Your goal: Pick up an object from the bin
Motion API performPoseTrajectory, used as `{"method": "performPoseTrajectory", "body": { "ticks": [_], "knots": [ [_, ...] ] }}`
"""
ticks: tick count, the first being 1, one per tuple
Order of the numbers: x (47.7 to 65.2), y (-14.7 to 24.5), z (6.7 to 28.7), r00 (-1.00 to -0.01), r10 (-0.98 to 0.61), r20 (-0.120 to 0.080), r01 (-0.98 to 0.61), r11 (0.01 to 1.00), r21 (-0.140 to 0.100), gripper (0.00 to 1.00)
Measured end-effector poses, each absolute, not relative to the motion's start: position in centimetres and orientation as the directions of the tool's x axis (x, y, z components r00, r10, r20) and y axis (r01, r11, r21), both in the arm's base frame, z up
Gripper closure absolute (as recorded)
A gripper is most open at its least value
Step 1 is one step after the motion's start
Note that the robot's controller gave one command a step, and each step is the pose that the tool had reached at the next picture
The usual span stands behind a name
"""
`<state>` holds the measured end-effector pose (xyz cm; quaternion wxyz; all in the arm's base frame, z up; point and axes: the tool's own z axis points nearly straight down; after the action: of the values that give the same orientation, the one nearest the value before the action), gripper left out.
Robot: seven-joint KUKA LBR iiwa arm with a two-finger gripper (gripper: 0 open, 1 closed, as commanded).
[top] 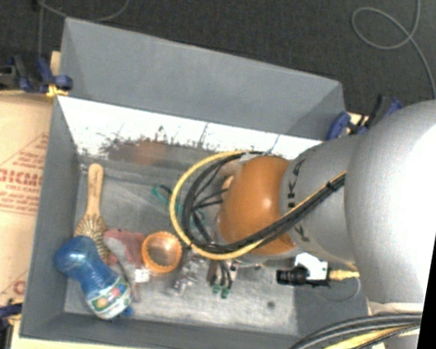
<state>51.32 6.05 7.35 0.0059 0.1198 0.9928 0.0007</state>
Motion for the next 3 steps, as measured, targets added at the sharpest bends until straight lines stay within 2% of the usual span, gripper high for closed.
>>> {"method": "performPoseTrajectory", "body": {
  "ticks": [1, 2, 3],
  "knots": [
    [51.04, 6.04, 7.11, -0.972, 0.235, -0.005, 0.235, 0.972, 0.0, 0.0],
    [51.19, 6.0, 7.23, -0.972, 0.233, -0.008, 0.233, 0.972, 0.0, 1.0],
    [51.03, 6.03, 7.1, -0.973, 0.231, -0.004, 0.231, 0.973, -0.001, 0.0]
  ]
}}
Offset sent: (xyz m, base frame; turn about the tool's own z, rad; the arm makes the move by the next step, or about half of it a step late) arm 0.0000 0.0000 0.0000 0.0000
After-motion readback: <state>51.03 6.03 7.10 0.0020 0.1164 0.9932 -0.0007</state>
